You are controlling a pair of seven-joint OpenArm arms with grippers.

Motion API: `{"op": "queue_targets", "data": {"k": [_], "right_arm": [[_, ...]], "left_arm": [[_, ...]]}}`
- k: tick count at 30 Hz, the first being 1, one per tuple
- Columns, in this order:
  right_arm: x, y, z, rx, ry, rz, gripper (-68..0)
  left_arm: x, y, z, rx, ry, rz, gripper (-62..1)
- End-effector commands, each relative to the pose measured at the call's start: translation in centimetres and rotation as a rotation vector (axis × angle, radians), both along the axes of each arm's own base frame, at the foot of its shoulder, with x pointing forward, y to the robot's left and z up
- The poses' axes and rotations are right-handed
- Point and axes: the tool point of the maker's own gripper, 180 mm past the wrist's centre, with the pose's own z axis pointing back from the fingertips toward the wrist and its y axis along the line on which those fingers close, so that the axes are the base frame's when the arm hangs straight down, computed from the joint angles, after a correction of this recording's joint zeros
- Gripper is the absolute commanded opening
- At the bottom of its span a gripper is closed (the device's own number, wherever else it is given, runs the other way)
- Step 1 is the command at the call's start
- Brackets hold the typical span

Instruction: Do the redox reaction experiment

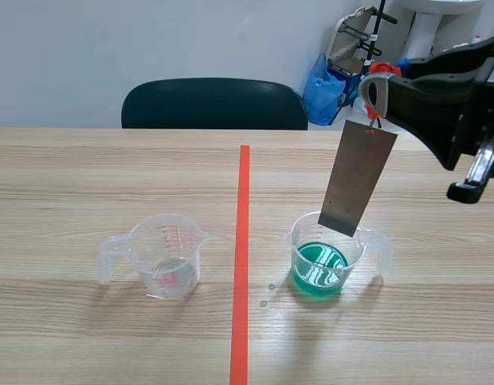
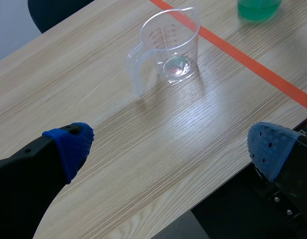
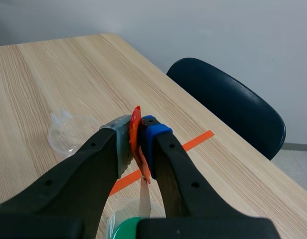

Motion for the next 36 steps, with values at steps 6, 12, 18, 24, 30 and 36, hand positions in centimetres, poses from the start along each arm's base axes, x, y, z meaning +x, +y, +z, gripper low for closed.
{"op": "queue_targets", "data": {"k": [6,12,18,24,30,36], "right_arm": [[0.1,0.1,1.6,0.031,-0.042,0.002,-66.9],[0.1,0.1,1.6,0.031,-0.042,0.002,-66.9],[0.2,0.1,1.5,0.031,-0.042,0.002,-66.9],[0.2,0.1,1.5,0.031,-0.042,0.002,-66.9],[0.2,0.1,1.5,0.031,-0.042,0.002,-66.9],[0.2,0.1,1.5,0.031,-0.042,0.002,-66.9]], "left_arm": [[0.3,-0.2,0.6,-0.016,-0.026,-0.004,1.4],[0.4,-0.4,1.2,-0.033,-0.052,-0.013,1.4],[0.6,-0.6,1.1,-0.031,-0.045,-0.049,-1.1],[2.9,-1.9,1.4,-0.046,-0.064,-0.179,-46.9],[6.5,-4.8,2.2,-0.138,-0.065,-0.319,-58.4],[10.4,-8.7,2.7,-0.178,-0.068,-0.412,-58.4]]}}
